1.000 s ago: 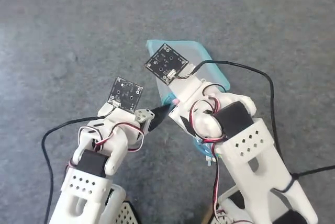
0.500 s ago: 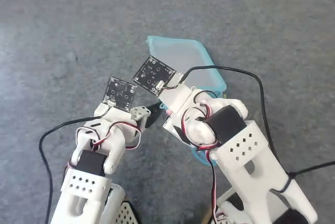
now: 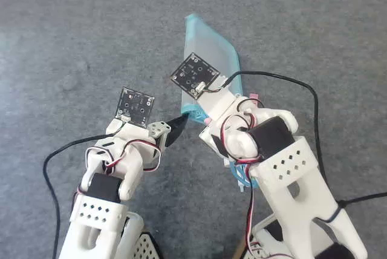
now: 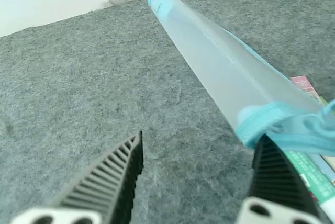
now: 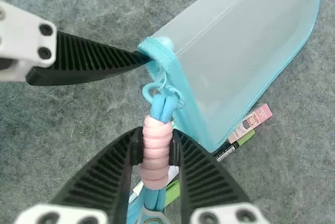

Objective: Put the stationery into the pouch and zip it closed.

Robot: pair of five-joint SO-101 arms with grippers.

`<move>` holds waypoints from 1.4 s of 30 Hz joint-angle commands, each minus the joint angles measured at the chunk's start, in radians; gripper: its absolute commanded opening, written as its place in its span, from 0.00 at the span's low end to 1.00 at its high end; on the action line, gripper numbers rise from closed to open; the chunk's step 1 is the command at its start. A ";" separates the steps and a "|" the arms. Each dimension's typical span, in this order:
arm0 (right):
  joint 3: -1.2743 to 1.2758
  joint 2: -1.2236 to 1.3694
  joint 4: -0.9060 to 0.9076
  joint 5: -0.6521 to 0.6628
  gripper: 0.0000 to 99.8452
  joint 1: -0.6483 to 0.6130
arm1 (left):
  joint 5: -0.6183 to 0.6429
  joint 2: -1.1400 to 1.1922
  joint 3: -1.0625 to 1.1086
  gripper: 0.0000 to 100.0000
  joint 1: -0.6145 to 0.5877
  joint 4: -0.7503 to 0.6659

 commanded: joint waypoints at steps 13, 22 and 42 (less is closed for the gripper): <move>-0.012 -0.045 -0.002 0.005 0.01 0.016 | 0.018 -0.003 -0.047 0.32 0.046 0.017; -0.011 -0.045 -0.001 0.009 0.01 0.016 | 0.018 -0.051 -0.110 0.32 0.064 0.127; -0.072 -0.045 0.025 0.008 0.01 0.016 | 0.018 -0.140 -0.056 0.32 0.147 0.149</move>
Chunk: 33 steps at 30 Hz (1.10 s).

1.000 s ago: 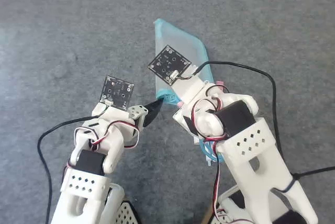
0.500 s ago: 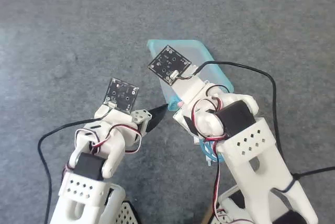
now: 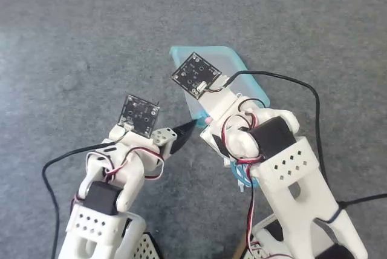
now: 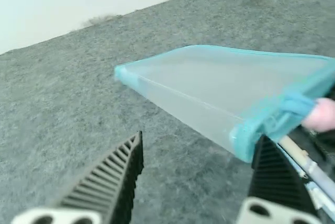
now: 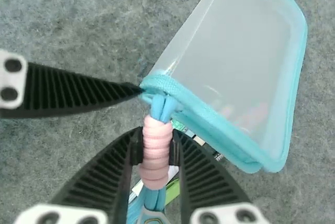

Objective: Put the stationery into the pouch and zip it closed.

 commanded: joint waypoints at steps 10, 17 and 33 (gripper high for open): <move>-0.084 -0.039 0.038 0.003 0.01 -0.001 | 0.018 -0.015 0.005 0.32 0.052 -0.018; -0.123 -0.041 0.090 0.008 0.01 -0.067 | 0.017 -0.015 0.035 0.32 0.051 -0.048; -0.121 -0.041 0.122 0.011 0.01 -0.070 | 0.011 -0.015 0.038 0.19 -0.026 -0.072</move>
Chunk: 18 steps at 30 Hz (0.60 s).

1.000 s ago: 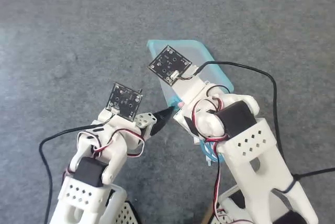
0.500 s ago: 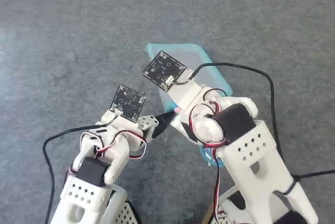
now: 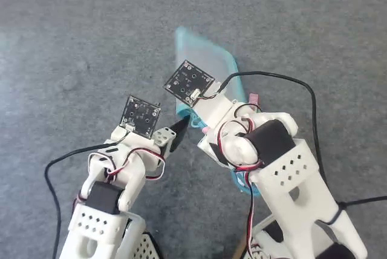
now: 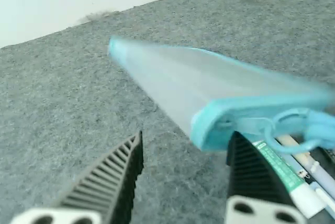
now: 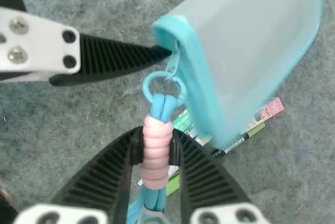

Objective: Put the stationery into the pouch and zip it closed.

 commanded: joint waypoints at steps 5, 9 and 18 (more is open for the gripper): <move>-0.058 -0.039 0.005 0.014 0.01 -0.013 | 0.002 -0.014 0.010 0.12 -0.009 -0.051; -0.051 -0.039 0.005 0.041 0.01 -0.010 | 0.003 -0.018 0.010 0.12 -0.009 -0.043; -0.054 0.119 -0.062 0.044 0.01 -0.015 | 0.091 -0.025 -0.087 0.19 -0.172 0.091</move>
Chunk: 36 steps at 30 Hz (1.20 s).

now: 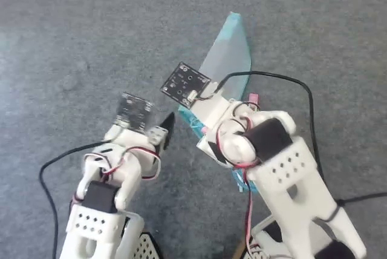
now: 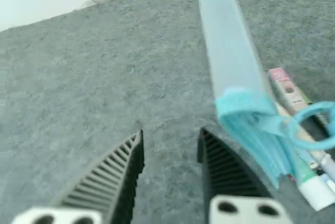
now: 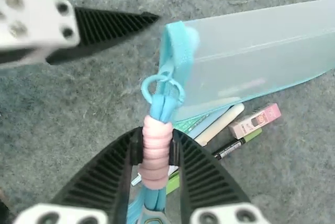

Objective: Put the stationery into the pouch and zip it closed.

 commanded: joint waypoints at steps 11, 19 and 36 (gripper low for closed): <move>0.114 0.268 -0.266 -0.008 0.01 -0.013 | -0.012 -0.023 -0.059 0.20 -0.307 0.020; 0.245 0.266 -0.349 -0.034 0.01 -0.002 | -0.032 -0.015 0.036 0.20 -0.278 -0.075; 0.089 0.157 -0.185 -0.025 0.01 0.061 | -0.144 -0.014 0.131 0.27 -0.137 -0.126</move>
